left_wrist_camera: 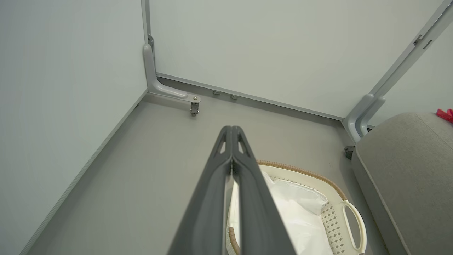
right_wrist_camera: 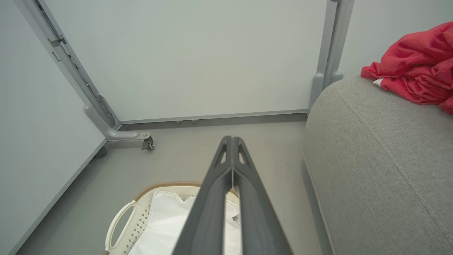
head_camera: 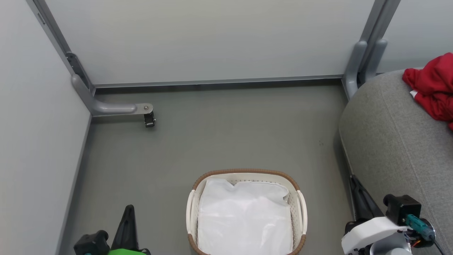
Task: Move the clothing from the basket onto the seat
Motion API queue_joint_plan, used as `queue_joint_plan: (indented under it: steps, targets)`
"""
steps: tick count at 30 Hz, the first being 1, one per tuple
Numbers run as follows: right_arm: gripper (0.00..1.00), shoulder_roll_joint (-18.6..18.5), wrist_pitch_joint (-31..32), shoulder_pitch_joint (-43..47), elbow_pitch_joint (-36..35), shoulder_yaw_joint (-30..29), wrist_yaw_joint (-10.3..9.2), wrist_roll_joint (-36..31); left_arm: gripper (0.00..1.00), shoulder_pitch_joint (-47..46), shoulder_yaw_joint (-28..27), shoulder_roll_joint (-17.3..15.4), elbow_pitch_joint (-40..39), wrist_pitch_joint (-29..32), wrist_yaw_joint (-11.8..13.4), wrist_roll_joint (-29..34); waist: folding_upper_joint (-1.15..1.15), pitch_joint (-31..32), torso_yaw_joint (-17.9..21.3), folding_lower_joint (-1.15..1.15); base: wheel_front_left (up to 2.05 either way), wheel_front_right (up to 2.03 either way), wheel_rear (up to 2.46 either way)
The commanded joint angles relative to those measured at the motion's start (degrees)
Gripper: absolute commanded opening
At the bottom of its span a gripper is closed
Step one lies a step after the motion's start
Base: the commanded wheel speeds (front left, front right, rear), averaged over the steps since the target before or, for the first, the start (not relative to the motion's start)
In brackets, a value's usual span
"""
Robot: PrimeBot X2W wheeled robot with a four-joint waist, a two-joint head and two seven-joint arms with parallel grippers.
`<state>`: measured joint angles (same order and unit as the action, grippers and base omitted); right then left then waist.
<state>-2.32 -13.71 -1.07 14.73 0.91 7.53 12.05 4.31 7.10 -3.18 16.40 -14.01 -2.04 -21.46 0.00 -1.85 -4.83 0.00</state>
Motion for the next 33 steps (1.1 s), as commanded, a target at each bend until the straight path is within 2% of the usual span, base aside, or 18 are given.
queue_joint_plan:
  steps: [1, 33]
  targets:
    - [0.0, -0.14, 0.56, -0.78, -0.81, -0.39, 0.0, 2.8, 0.0, -0.93, -0.74, -0.14, -0.93, 0.58, -0.4, -2.39, 0.0, 0.03, 0.06, 0.0, 0.0, 0.0, 0.0]
    - [0.0, -0.37, 8.61, -2.76, -0.95, -3.32, -0.02, 34.51, 0.0, -5.15, -6.03, -0.05, -1.6, 8.71, -2.53, -30.51, 0.0, 0.49, 1.4, 0.0, 0.0, 0.0, 0.0]
